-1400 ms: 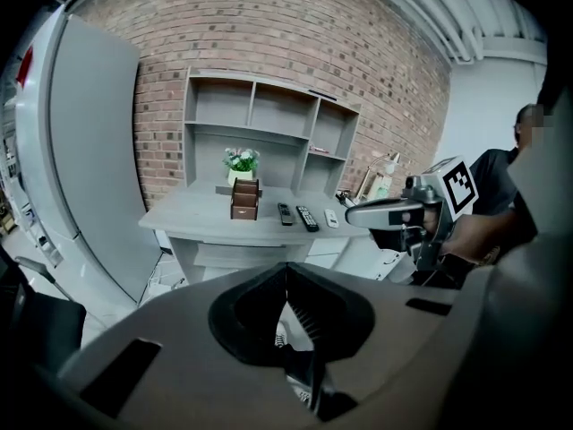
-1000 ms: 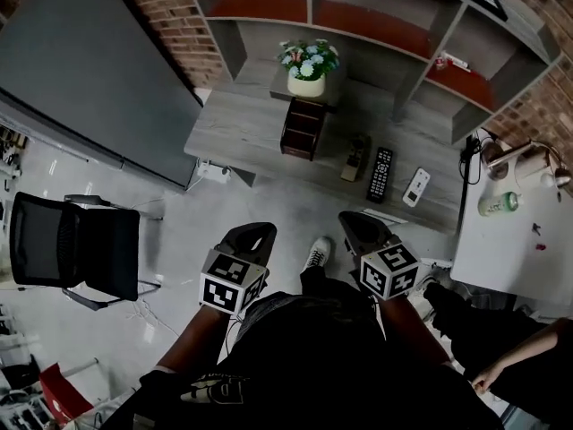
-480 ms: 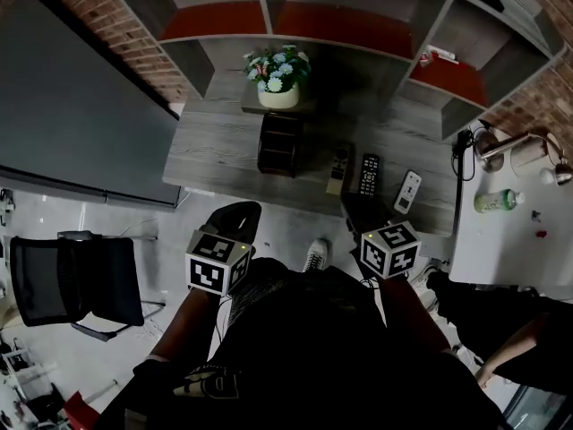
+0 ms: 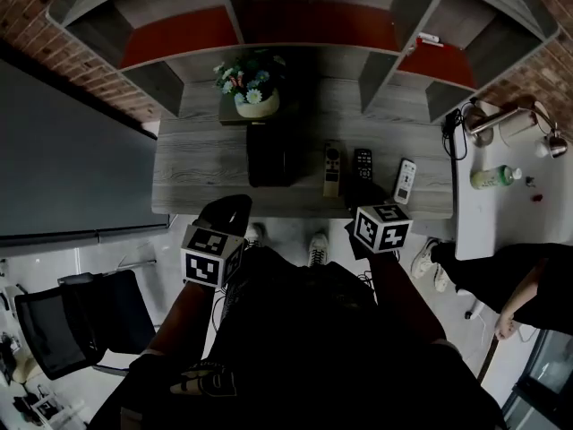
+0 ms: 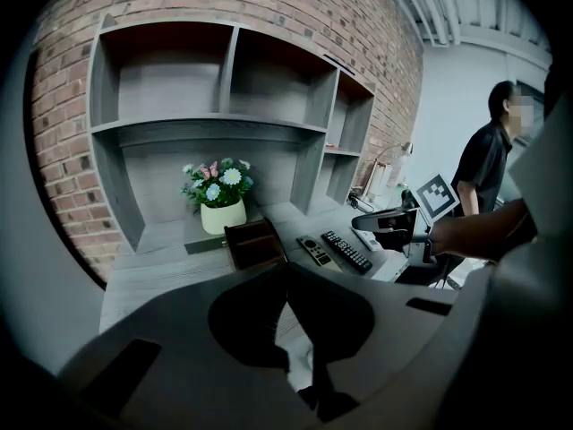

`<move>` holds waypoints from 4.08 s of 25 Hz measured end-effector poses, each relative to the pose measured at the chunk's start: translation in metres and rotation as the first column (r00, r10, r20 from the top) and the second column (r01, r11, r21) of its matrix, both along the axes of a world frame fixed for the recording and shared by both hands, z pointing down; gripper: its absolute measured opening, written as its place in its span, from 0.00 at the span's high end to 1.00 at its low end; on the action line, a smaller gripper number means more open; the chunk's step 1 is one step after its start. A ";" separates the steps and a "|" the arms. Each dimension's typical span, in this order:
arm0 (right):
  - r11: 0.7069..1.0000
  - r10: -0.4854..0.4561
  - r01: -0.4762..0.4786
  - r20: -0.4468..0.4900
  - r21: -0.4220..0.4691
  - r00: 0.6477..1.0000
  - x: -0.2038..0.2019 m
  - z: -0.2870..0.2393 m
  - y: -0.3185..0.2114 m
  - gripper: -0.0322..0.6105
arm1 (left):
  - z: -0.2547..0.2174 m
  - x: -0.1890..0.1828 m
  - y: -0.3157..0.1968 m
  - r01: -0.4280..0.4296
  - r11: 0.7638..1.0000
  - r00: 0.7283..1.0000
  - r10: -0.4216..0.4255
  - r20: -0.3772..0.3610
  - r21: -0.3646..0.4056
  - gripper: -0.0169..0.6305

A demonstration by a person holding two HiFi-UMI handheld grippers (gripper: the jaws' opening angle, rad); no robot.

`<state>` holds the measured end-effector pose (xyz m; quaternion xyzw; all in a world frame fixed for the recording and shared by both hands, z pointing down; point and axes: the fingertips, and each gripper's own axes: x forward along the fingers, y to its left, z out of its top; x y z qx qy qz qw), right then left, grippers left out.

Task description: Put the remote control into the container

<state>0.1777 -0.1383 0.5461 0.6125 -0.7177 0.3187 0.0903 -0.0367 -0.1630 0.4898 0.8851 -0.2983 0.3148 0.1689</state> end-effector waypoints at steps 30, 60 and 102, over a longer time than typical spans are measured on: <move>0.826 0.107 -0.197 -0.195 -0.528 0.975 0.024 0.152 -0.094 0.59 | 0.033 -0.040 -0.085 -0.171 0.980 0.985 0.171 -0.009 -0.103 0.96; 0.984 0.166 -0.158 -0.094 0.085 0.982 -0.049 -0.094 -0.120 0.65 | 0.012 -0.048 -0.097 -0.182 0.982 0.979 0.177 -0.097 -0.042 0.96; 0.999 0.038 -0.037 -0.038 0.034 0.999 -0.067 -0.035 -0.012 0.65 | 0.002 0.034 -0.035 -0.306 0.945 0.941 0.282 -0.186 -0.116 0.96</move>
